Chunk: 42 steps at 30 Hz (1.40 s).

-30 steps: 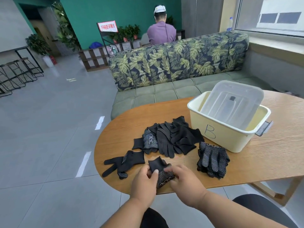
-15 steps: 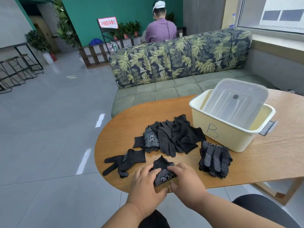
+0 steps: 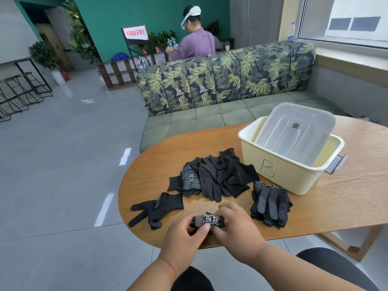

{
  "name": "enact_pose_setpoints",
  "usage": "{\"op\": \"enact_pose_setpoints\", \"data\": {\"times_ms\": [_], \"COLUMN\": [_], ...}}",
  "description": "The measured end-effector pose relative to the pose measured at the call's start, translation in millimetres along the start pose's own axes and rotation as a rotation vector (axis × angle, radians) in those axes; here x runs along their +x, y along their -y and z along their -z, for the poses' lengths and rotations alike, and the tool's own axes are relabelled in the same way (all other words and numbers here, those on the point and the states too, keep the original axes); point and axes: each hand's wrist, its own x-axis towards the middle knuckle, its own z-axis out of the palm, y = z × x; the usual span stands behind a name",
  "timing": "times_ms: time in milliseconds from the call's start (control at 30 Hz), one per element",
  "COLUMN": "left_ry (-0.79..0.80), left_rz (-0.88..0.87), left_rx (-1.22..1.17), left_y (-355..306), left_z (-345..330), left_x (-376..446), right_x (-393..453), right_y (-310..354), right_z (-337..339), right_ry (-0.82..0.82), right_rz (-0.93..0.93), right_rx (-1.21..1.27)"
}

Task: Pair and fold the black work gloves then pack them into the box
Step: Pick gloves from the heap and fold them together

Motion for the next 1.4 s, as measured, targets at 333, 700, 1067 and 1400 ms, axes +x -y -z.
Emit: {"op": "enact_pose_setpoints", "data": {"times_ms": [333, 700, 1067, 1400], "left_ry": [0.183, 0.06, 0.029, 0.041], "left_rz": [0.203, 0.397, 0.289, 0.285], "left_rx": [-0.757, -0.583, -0.454, -0.416], "left_y": [-36.8, 0.4, 6.3, 12.5], "left_z": [6.2, -5.2, -13.2, -14.6], "left_x": [0.2, 9.4, 5.5, 5.3], "right_x": [1.1, 19.0, 9.7, 14.0], "right_y": [28.1, -44.9, -53.4, -52.5], "right_z": [51.1, 142.4, 130.6, 122.8], "right_ry": [0.152, -0.109, -0.192, -0.098], "right_rz": [-0.281, -0.593, -0.627, -0.674], "right_rx": [0.61, 0.611, 0.085, 0.045]}}
